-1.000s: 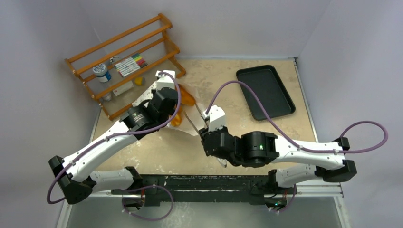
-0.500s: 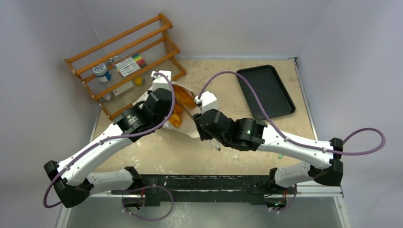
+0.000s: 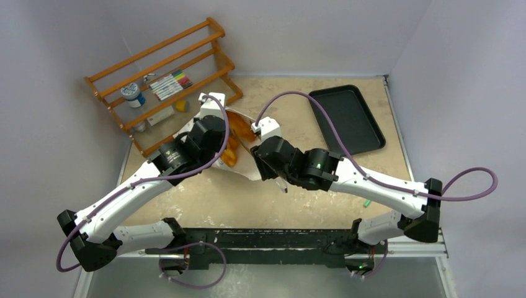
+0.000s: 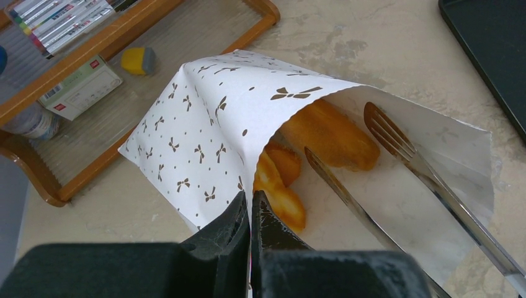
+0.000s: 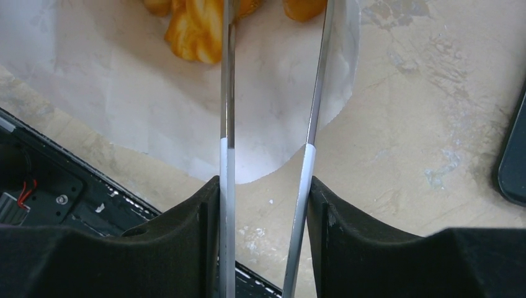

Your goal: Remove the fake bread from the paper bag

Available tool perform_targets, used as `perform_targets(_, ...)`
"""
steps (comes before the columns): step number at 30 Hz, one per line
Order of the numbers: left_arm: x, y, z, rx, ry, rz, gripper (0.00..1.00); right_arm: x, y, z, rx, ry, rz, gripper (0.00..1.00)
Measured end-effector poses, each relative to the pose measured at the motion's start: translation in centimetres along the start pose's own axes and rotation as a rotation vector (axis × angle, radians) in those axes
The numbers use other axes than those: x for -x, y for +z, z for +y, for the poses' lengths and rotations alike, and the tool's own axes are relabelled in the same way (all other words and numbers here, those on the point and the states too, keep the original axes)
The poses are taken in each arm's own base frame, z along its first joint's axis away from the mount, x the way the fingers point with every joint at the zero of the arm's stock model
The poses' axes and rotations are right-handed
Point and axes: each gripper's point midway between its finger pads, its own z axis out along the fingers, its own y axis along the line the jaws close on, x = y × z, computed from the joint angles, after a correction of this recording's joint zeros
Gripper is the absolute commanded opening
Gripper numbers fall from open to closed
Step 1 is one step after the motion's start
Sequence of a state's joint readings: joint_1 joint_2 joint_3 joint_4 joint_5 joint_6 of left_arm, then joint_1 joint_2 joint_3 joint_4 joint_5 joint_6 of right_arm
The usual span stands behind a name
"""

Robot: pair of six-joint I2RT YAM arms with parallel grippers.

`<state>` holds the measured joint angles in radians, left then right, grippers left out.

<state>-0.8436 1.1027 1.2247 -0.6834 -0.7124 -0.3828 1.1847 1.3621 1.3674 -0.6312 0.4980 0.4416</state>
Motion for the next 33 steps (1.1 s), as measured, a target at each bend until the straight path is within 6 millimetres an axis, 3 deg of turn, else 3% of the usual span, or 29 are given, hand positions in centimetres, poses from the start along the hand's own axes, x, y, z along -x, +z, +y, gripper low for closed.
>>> perform_targets(26, 0.4, -0.1, 0.0, -0.012, 0.046, -0.004, 0.00, -0.9, 4.5, -2.4, 0.009, -0.055, 0.110, 0.49)
perform_targets(29, 0.4, -0.2, 0.1, -0.012, 0.047, -0.005, 0.00, -0.9, 5.2, -2.7, 0.015, -0.064, 0.119, 0.43)
perform_targets(33, 0.3, -0.2, 0.1, -0.010, 0.051, -0.001, 0.00, -1.0, 5.7, -2.7, 0.029, -0.083, 0.131, 0.21)
